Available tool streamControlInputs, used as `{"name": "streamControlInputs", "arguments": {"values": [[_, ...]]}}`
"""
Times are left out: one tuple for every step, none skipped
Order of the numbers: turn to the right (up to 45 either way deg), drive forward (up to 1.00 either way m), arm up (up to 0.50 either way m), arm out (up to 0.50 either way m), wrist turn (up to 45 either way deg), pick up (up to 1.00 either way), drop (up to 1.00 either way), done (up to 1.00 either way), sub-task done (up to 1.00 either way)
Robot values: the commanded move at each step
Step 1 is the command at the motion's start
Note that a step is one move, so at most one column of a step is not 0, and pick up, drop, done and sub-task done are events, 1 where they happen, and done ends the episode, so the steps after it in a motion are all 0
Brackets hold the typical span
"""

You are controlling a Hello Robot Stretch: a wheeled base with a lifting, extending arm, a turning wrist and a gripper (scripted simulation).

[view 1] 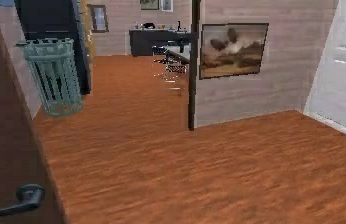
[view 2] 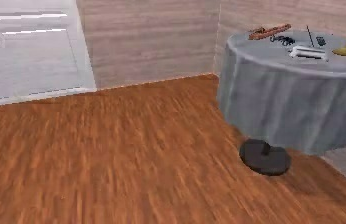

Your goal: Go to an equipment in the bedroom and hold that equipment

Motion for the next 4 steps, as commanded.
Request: {"name": "streamControlInputs", "arguments": {"values": [[0.0,1.00,0.00,0.00,0.0,0.00,0.00,0.00,0.00],[-12.0,0.00,0.00,0.00,0.0,0.00,0.00,0.00,0.00],[0.0,0.05,0.00,0.00,0.0,0.00,0.00,0.00,0.00],[-3.0,0.00,0.00,0.00,0.0,0.00,0.00,0.00,0.00]]}}
